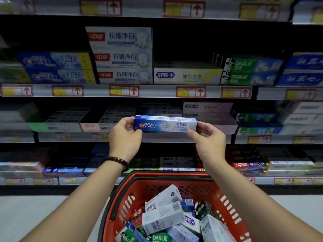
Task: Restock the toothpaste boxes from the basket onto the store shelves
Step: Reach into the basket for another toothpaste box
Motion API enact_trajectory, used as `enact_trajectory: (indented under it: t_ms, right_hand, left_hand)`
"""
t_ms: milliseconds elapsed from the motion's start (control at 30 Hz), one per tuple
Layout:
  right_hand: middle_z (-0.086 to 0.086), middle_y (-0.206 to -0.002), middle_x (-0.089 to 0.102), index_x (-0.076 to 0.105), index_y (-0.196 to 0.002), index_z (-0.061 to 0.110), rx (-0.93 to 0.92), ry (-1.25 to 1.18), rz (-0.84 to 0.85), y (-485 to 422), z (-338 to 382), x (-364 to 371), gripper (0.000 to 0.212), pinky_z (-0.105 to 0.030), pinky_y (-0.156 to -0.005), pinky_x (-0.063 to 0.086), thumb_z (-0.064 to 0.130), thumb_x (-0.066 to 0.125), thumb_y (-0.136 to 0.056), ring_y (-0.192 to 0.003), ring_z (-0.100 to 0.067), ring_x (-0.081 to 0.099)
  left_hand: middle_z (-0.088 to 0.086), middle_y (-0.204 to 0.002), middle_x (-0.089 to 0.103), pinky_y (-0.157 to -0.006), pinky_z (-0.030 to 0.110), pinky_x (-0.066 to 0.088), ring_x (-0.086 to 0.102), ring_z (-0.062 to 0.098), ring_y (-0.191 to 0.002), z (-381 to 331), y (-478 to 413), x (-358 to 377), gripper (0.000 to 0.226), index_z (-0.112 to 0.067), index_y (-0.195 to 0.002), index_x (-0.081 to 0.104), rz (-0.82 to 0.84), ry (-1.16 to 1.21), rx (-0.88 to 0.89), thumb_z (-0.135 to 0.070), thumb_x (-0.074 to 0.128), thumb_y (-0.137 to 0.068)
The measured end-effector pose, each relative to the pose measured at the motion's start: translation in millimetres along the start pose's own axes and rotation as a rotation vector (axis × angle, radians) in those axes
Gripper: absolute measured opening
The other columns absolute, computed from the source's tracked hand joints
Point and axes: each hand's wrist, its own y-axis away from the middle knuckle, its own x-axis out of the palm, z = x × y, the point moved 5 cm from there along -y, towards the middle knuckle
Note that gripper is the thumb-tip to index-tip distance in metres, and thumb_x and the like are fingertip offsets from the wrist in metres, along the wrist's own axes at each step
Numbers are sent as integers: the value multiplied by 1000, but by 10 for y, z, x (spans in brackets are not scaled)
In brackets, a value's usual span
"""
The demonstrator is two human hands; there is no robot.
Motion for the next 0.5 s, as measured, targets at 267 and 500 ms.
enact_trajectory:
  t_ms: [267,500]
  right_hand:
    - [14,-103,79,77,-111,28,14,68,-2,-398,-245,233,34,-29,-94,59,18,91,-81,-100,-3,73]
    - [15,-105,79,77,-113,32,16,156,31,-630,-472,406,39,-43,-97,61,29,92,-78,-104,-7,72]
  left_hand:
    - [-15,-101,69,-87,23,52,64,-3,-92,235,-455,282,37,-21,-123,69,14,-45,-2,-7,71,-89]
    - [-8,-110,69,-100,35,55,66,10,-103,482,-671,418,43,-21,-131,66,-26,-80,-61,-12,73,-89]
